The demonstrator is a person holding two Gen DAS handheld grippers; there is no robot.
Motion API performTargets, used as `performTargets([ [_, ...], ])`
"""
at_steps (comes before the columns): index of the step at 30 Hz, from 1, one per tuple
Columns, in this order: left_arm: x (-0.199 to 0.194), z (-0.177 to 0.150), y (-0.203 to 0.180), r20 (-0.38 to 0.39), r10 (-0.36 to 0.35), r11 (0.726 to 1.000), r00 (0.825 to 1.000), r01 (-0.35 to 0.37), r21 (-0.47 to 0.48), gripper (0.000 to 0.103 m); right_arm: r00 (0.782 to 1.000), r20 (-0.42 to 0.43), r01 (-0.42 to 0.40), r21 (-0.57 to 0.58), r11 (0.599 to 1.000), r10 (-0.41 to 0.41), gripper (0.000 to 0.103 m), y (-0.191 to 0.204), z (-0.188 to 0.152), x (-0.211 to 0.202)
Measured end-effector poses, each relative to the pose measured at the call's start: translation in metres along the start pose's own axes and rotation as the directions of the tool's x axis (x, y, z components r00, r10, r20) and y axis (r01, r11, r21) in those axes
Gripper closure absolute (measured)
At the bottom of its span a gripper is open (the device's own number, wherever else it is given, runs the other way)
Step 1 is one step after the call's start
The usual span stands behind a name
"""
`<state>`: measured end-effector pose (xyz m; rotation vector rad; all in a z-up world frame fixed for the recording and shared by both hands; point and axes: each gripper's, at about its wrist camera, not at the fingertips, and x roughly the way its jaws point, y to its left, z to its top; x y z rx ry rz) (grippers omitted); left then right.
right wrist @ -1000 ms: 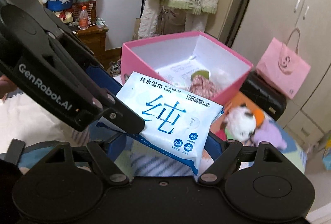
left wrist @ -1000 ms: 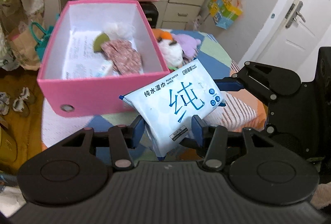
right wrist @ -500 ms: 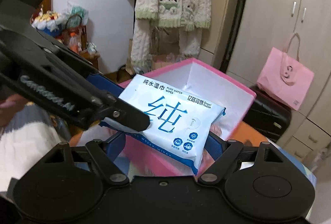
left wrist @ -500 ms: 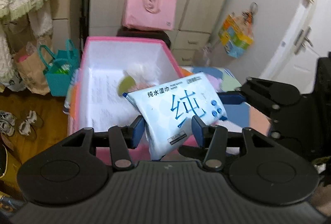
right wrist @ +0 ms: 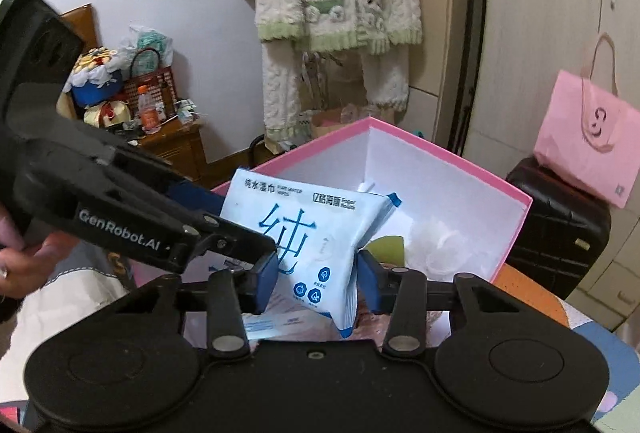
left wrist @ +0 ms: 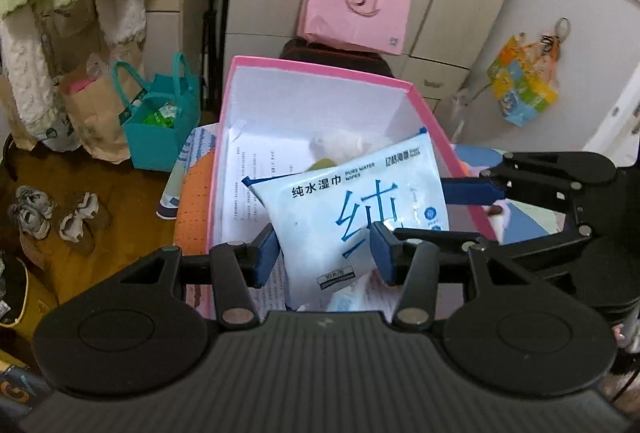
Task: Organize soft objects
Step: 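Lift and carry the wipes pack over the pink box with both tools, then open the right gripper to drop the wipes pack while the left releases the tube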
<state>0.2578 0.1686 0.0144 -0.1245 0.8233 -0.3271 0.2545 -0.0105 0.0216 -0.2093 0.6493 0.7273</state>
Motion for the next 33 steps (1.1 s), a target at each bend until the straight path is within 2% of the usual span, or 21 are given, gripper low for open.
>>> performTargets([
  [4, 0.008, -0.005, 0.001, 0.005, 0.046, 0.999, 0.999, -0.046, 0.014, 0.056, 1.000, -0.021, -0.020, 0.030, 0.999, 0.021, 0.062, -0.013, 0.003, 0.016],
  [10, 0.008, -0.011, -0.004, 0.001, 0.069, 0.996, 0.998, -0.069, 0.063, 0.056, 0.998, -0.048, -0.038, 0.023, 0.999, 0.039, 0.064, -0.023, 0.003, 0.031],
  [12, 0.008, -0.014, -0.013, 0.023, 0.147, 0.981, 0.989, -0.149, 0.127, 0.056, 0.996, -0.059, -0.068, 0.021, 0.997, 0.069, 0.064, -0.023, 0.006, 0.037],
  [13, 0.009, -0.016, -0.020, 0.051, 0.200, 0.964, 0.978, -0.206, 0.167, 0.056, 0.994, -0.063, -0.084, 0.028, 0.996, 0.086, 0.065, -0.023, 0.008, 0.040],
  [15, 0.008, -0.018, -0.025, 0.083, 0.247, 0.944, 0.966, -0.259, 0.206, 0.056, 0.993, -0.074, -0.093, 0.026, 0.995, 0.095, 0.066, -0.022, 0.010, 0.047],
  [19, 0.006, -0.016, -0.021, 0.046, 0.209, 0.958, 0.977, -0.214, 0.192, 0.053, 0.990, -0.092, -0.099, 0.051, 0.994, 0.104, 0.066, -0.027, 0.010, 0.054],
  [23, 0.006, -0.017, -0.021, 0.045, 0.212, 0.959, 0.976, -0.216, 0.181, 0.049, 0.990, -0.099, -0.098, 0.075, 0.992, 0.105, 0.065, -0.031, 0.005, 0.053],
  [25, 0.003, -0.018, -0.025, 0.070, 0.225, 0.955, 0.972, -0.234, 0.181, 0.043, 0.992, -0.099, -0.068, 0.069, 0.995, 0.075, 0.065, -0.031, 0.003, 0.053],
  [28, -0.017, -0.020, -0.030, 0.167, 0.260, 0.944, 0.951, -0.287, 0.162, 0.042, 0.994, -0.085, -0.057, 0.080, 0.995, 0.064, 0.065, -0.033, -0.002, 0.045],
  [30, -0.035, -0.019, -0.032, 0.212, 0.241, 0.948, 0.947, -0.277, 0.158, 0.039, 0.996, -0.061, -0.054, 0.090, 0.995, 0.059, 0.065, -0.034, -0.005, 0.033],
  [33, -0.057, -0.020, -0.034, 0.229, 0.197, 0.962, 0.953, -0.232, 0.141, 0.038, 0.999, -0.014, -0.046, 0.096, 0.994, 0.048, 0.065, -0.035, -0.009, 0.009],
])
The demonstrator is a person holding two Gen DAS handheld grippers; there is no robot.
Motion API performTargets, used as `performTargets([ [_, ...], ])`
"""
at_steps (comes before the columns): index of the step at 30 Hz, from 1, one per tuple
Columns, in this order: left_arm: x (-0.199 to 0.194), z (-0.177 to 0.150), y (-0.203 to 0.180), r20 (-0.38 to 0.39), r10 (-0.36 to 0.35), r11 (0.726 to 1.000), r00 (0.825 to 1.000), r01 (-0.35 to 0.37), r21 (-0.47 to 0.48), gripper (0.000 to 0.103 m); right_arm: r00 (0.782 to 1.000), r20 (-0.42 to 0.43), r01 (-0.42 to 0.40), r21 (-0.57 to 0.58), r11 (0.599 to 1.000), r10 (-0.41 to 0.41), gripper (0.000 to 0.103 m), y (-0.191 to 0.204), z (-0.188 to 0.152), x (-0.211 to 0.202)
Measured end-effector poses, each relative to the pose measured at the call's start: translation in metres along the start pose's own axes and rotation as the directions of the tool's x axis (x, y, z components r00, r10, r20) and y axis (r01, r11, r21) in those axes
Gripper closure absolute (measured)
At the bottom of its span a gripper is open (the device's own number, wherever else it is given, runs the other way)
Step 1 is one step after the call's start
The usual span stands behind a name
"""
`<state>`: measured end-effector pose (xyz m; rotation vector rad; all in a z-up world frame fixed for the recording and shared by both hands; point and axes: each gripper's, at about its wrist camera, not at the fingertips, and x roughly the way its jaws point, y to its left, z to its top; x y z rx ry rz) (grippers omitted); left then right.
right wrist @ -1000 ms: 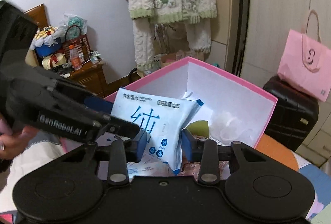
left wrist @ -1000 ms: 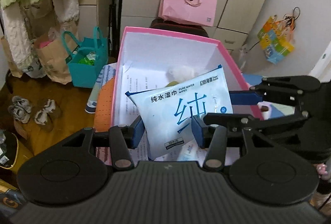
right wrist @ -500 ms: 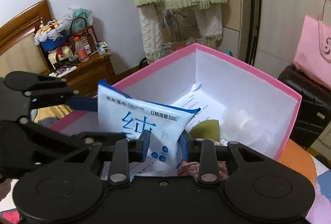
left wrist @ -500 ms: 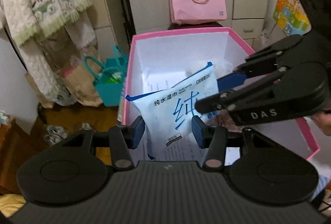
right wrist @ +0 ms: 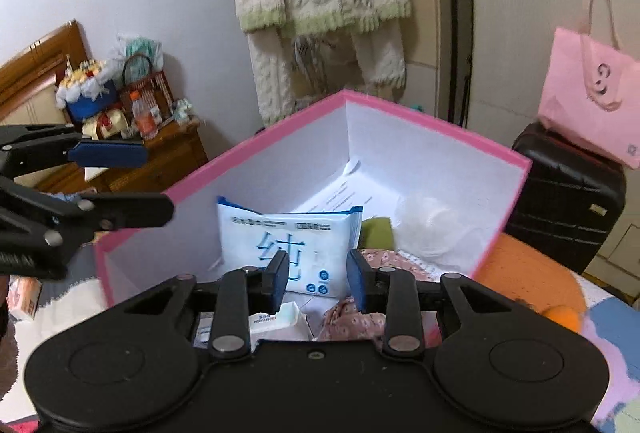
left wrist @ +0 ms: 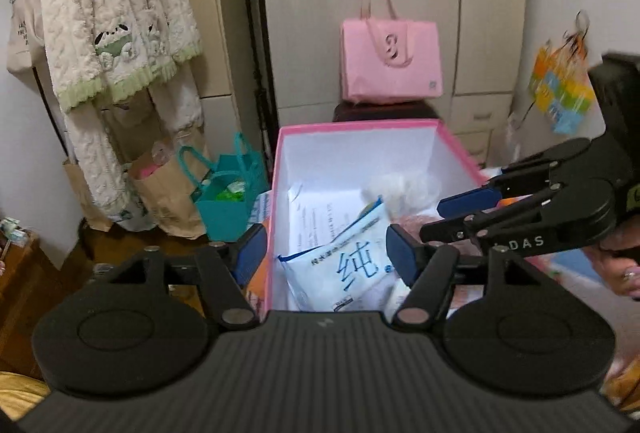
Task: Organize soft objects
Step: 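Open the right gripper to drop the wipes pack while the left releases the tube, then move both grippers back toward the plush toys on the table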
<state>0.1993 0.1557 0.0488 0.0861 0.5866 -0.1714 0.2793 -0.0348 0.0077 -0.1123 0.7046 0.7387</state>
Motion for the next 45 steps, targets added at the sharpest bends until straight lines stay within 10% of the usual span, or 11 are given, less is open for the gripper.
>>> performTargets([
  [25, -0.068, -0.015, -0.088, -0.048, -0.246, 0.955, 0.968, 0.251, 0.158, 0.037, 0.967, 0.144, 0.213, -0.011, 0.977, -0.209, 0.051, 0.004, -0.081, -0.194],
  [45, -0.021, -0.034, -0.205, -0.178, -0.296, 0.919, 0.938, 0.331, 0.215, 0.037, 0.965, 0.154, 0.205, 0.062, 0.977, -0.212, 0.046, -0.044, -0.136, -0.225],
])
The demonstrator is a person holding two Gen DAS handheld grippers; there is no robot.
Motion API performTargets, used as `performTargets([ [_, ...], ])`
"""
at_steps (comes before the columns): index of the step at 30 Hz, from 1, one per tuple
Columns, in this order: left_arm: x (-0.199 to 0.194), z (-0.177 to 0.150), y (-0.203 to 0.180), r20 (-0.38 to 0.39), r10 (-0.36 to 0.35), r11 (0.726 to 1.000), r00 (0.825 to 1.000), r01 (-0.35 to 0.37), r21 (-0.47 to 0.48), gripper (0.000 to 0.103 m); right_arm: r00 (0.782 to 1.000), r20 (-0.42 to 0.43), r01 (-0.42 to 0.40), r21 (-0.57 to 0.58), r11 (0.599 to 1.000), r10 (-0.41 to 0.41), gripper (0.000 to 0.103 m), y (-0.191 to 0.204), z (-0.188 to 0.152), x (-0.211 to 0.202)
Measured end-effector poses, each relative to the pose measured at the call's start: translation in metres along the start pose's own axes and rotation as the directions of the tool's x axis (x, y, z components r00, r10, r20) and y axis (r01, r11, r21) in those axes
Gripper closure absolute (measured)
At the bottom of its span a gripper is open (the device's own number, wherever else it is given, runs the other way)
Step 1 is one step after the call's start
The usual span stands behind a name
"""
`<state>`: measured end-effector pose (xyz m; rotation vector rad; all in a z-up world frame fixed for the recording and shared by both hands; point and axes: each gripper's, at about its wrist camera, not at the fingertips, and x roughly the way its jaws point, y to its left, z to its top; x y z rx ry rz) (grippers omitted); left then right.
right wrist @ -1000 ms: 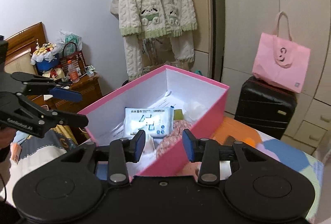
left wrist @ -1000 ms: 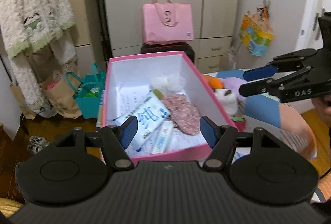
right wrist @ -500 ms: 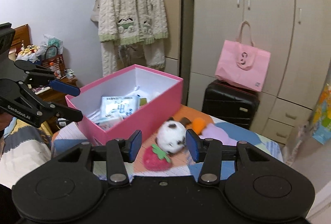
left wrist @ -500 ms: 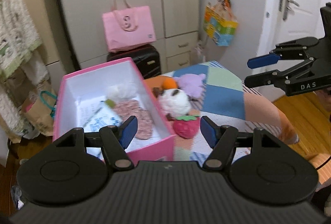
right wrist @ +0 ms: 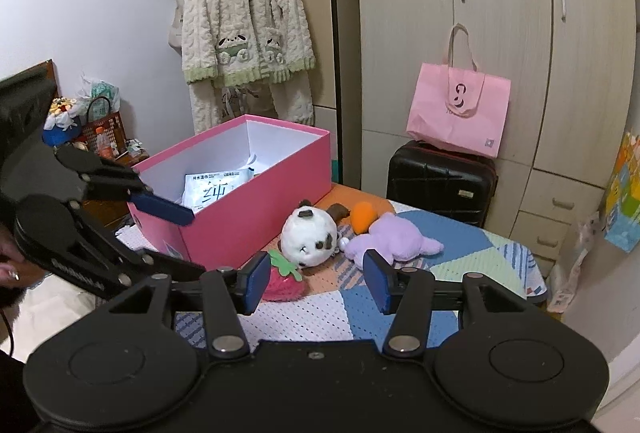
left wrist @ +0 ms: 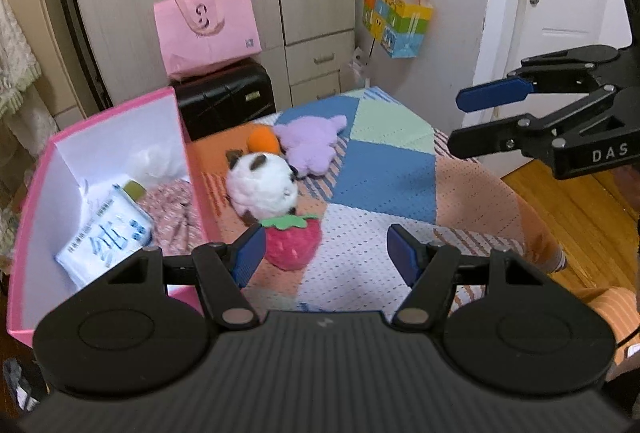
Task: Organize soft objects
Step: 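Move both grippers back toward the plush toys on the table, then grasp the red strawberry plush with the left gripper while the right grasps the orange sponge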
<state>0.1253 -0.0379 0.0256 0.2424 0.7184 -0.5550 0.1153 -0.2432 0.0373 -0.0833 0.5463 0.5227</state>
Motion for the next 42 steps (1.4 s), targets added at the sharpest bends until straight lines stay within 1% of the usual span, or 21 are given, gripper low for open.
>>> performTargets([
  [3, 0.013, -0.001, -0.005, -0.019, 0.008, 1.000, 1.000, -0.008, -0.012, 0.037, 1.000, -0.008, -0.017, 0.016, 1.000, 0.017, 0.046, -0.008, -0.002, 0.007],
  [6, 0.025, 0.000, -0.009, -0.019, 0.032, 0.999, 0.999, -0.032, -0.024, 0.037, 0.999, -0.014, -0.039, 0.032, 0.999, 0.039, 0.046, -0.018, -0.003, 0.017],
  [10, 0.036, 0.001, -0.014, 0.021, 0.084, 0.996, 0.996, -0.083, -0.033, 0.037, 0.997, -0.011, -0.069, 0.055, 0.996, 0.070, 0.046, -0.028, -0.005, 0.030],
  [12, 0.041, 0.002, -0.013, 0.029, 0.090, 0.995, 0.995, -0.089, -0.048, 0.037, 0.997, -0.002, -0.081, 0.067, 0.994, 0.081, 0.046, -0.033, -0.007, 0.037],
  [14, 0.048, 0.002, -0.011, 0.027, 0.089, 0.993, 0.996, -0.087, -0.082, 0.037, 0.996, 0.011, -0.087, 0.079, 0.993, 0.086, 0.046, -0.037, -0.007, 0.043],
  [16, 0.055, 0.000, -0.011, 0.030, 0.105, 0.989, 0.994, -0.101, -0.108, 0.037, 0.996, 0.021, -0.089, 0.088, 0.992, 0.087, 0.046, -0.042, -0.007, 0.051],
  [21, 0.074, -0.007, -0.016, 0.038, 0.171, 0.975, 0.984, -0.164, -0.153, 0.037, 0.997, 0.033, -0.076, 0.081, 0.994, 0.074, 0.046, -0.050, -0.002, 0.071],
  [23, 0.081, -0.010, -0.021, 0.049, 0.207, 0.968, 0.977, -0.197, -0.154, 0.037, 0.997, 0.035, -0.069, 0.071, 0.995, 0.067, 0.046, -0.054, 0.003, 0.081],
  [27, 0.098, -0.015, -0.028, 0.050, 0.254, 0.960, 0.966, -0.246, -0.133, 0.037, 0.998, 0.031, -0.059, 0.031, 0.998, 0.058, 0.046, -0.061, 0.013, 0.103],
  [31, 0.107, -0.019, -0.030, 0.063, 0.318, 0.943, 0.946, -0.308, -0.128, 0.037, 0.997, 0.007, -0.083, 0.016, 0.996, 0.082, 0.046, -0.069, 0.023, 0.129],
  [34, 0.111, -0.019, -0.030, 0.068, 0.343, 0.934, 0.937, -0.332, -0.134, 0.037, 0.995, -0.015, -0.103, -0.004, 0.995, 0.103, 0.046, -0.072, 0.028, 0.149],
  [39, 0.118, -0.018, -0.026, 0.039, 0.365, 0.919, 0.930, -0.353, -0.174, 0.037, 0.987, -0.075, -0.145, -0.037, 0.989, 0.142, 0.046, -0.072, 0.033, 0.183],
  [42, 0.122, -0.018, -0.022, 0.014, 0.363, 0.915, 0.932, -0.353, -0.193, 0.037, 0.982, -0.114, -0.153, -0.045, 0.987, 0.147, 0.047, -0.074, 0.036, 0.202],
])
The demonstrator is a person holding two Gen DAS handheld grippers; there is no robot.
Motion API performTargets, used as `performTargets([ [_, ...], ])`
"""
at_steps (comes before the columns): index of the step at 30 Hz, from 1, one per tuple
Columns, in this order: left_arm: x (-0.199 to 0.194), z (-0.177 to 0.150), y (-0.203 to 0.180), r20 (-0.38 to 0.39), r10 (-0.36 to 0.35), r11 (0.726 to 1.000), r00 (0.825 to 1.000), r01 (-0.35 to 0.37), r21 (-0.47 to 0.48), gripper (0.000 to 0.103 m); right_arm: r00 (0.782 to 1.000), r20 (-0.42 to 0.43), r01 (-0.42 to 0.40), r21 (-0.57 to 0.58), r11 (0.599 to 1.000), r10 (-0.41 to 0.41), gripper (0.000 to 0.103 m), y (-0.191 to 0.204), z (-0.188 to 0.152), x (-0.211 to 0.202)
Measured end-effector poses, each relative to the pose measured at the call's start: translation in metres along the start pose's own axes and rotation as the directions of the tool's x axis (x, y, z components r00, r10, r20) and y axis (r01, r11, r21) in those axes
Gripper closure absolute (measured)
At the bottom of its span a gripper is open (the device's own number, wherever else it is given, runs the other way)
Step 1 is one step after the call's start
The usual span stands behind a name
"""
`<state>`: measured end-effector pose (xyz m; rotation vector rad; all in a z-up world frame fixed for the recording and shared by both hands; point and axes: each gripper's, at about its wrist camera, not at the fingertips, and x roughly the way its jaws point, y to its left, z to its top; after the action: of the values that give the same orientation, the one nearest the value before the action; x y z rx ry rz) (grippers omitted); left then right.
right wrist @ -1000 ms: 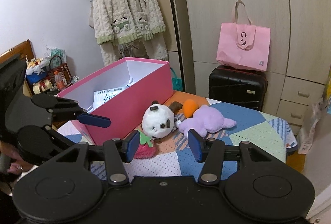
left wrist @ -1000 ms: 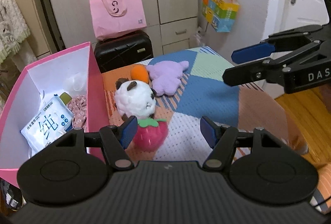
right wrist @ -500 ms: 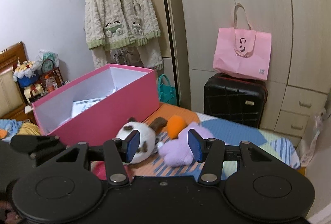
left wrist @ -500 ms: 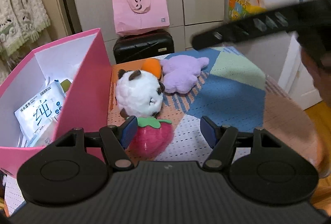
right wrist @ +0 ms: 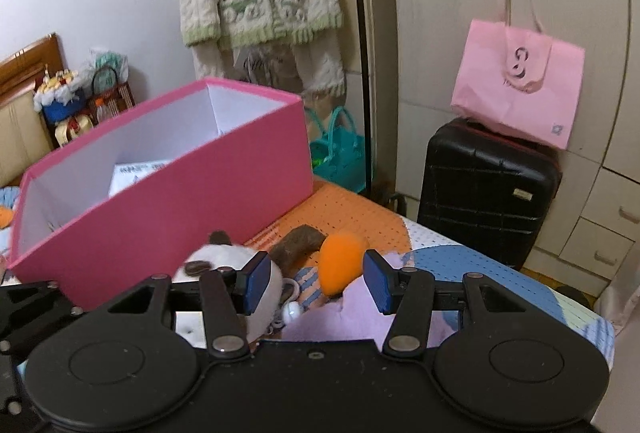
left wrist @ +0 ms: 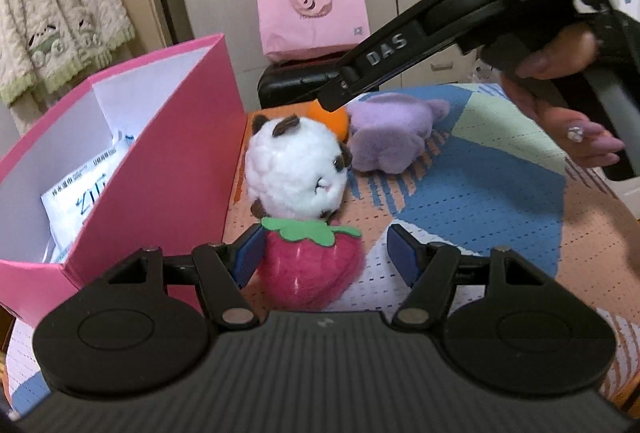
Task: Organize soft objects
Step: 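Grasp the red strawberry plush with the left gripper while the right grasps the orange sponge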
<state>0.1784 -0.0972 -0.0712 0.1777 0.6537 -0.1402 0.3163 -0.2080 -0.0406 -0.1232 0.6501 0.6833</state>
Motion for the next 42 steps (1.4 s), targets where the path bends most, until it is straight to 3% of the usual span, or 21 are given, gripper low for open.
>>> performTargets([
  [11, 0.014, 0.003, 0.006, -0.042, -0.016, 1.000, 0.999, 0.016, -0.014, 0.037, 0.998, -0.068, 0.001, -0.014, 1.000, -0.002, 0.050, -0.011, 0.005, 0.042],
  [16, 0.017, 0.002, 0.003, -0.059, 0.000, 1.000, 0.998, 0.001, 0.026, 0.056, 0.996, -0.083, 0.018, -0.020, 1.000, -0.019, 0.055, -0.014, 0.005, 0.053],
  [17, 0.018, 0.002, 0.003, -0.064, 0.001, 1.000, 0.998, 0.000, 0.028, 0.057, 0.996, -0.084, 0.026, -0.024, 0.999, -0.028, 0.060, -0.013, 0.005, 0.054],
  [19, 0.018, 0.002, 0.004, -0.065, -0.001, 1.000, 0.998, 0.002, 0.021, 0.060, 0.996, -0.083, 0.041, -0.037, 0.998, -0.044, 0.062, -0.011, 0.005, 0.055],
  [42, -0.004, -0.003, 0.014, -0.059, -0.100, 0.994, 0.993, 0.097, -0.048, 0.061, 0.989, 0.076, 0.132, -0.048, 0.990, -0.128, 0.064, 0.041, -0.014, -0.041],
])
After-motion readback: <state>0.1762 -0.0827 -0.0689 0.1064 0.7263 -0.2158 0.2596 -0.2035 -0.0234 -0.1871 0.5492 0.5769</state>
